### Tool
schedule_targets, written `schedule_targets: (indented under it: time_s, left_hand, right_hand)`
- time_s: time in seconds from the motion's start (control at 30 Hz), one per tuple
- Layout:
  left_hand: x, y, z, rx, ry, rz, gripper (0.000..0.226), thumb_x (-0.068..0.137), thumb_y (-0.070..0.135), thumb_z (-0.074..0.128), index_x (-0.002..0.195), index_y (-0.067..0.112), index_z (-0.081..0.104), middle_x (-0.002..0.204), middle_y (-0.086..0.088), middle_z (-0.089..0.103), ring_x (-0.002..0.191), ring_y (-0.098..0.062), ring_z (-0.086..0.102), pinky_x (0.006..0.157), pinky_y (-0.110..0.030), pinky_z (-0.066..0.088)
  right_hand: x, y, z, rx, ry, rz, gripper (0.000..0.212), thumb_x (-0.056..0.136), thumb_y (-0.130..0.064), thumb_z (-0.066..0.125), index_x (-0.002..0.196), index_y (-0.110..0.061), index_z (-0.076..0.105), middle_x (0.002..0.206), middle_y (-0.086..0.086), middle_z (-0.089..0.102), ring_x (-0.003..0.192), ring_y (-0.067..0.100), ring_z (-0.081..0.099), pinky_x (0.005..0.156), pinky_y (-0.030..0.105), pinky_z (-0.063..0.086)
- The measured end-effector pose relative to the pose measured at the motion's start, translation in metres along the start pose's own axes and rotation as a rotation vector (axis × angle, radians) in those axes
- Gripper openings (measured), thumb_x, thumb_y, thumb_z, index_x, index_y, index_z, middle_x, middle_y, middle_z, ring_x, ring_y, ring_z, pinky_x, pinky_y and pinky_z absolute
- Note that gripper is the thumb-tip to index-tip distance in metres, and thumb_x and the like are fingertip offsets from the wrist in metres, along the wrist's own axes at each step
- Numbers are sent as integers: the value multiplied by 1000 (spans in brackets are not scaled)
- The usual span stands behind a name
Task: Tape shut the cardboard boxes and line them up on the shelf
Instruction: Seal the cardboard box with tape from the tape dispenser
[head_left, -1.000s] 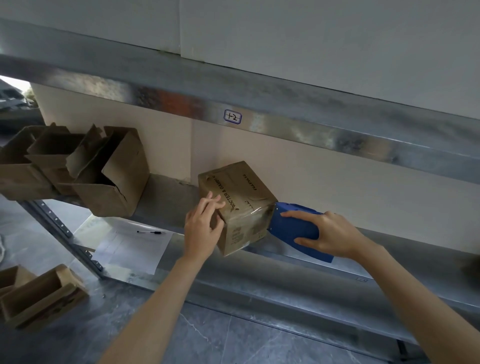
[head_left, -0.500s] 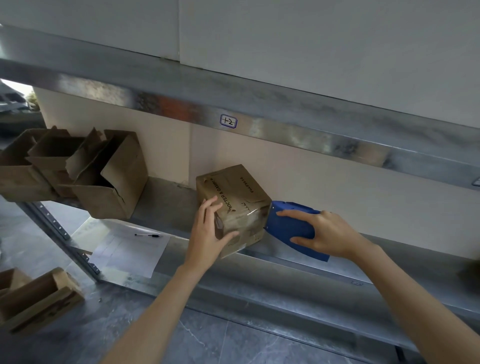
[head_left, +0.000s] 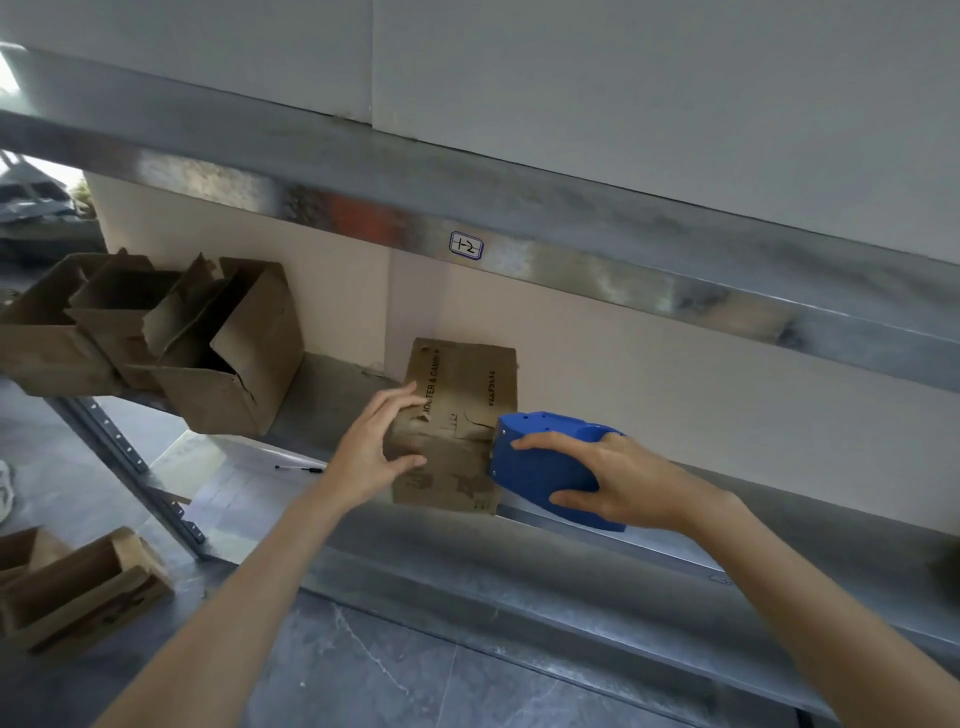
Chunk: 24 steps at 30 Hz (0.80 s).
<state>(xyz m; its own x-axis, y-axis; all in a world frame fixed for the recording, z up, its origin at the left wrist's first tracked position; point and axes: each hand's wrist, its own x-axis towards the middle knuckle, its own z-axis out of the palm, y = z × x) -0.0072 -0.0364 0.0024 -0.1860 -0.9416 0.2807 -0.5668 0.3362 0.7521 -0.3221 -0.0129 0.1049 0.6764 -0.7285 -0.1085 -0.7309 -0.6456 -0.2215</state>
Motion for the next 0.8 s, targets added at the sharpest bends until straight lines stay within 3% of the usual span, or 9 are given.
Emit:
schedule_targets:
  time_s: [0.17, 0.27, 0.5, 0.63, 0.7, 0.8]
  left_hand:
    - [1, -3, 4, 8, 41, -19, 74, 69, 22, 88, 133, 32, 52, 142, 23, 39, 129, -1, 42, 109, -41, 43]
    - [2, -3, 1, 40, 30, -3, 72, 69, 24, 88, 131, 32, 53, 141, 24, 39, 126, -2, 44, 104, -41, 47]
    - [3, -3, -1, 68, 20, -2, 71, 70, 24, 87, 132, 30, 52, 139, 23, 39, 125, -4, 45, 103, -39, 48]
    - [4, -3, 0, 59, 16, -2, 72, 71, 23, 86, 133, 31, 51, 139, 24, 38, 126, -3, 44, 106, -40, 47]
    - [7, -1, 3, 41, 9, -8, 73, 71, 21, 87, 133, 32, 51, 138, 25, 38, 127, -2, 43, 107, -40, 46]
    - [8, -2, 5, 17, 17, -11, 74, 70, 20, 87, 134, 30, 51, 140, 22, 39, 129, -4, 42, 108, -41, 45]
  right_hand:
    - [-2, 4, -5, 34, 1, -6, 62, 96, -40, 58, 145, -56, 22, 79, -39, 50, 63, -4, 50, 52, 13, 33]
    - [-4, 9, -12, 9, 13, -16, 62, 95, -40, 59, 146, -52, 26, 75, -50, 42, 60, 0, 48, 54, 11, 35]
    - [-22, 28, -17, 6, 8, -22, 61, 94, -43, 58, 143, -59, 25, 60, -20, 46, 50, 16, 39, 48, 17, 30]
    - [-54, 56, -24, 6, 55, 64, 65, 91, -42, 63, 139, -66, 26, 52, 1, 35, 47, 18, 35, 46, 18, 25]
    - [-61, 58, -20, 15, 45, 81, 66, 91, -43, 63, 139, -66, 24, 55, -6, 42, 49, 16, 39, 46, 17, 28]
    - [-52, 52, -11, -6, 73, 107, 65, 92, -41, 62, 140, -63, 25, 71, -43, 48, 60, -2, 51, 50, 14, 36]
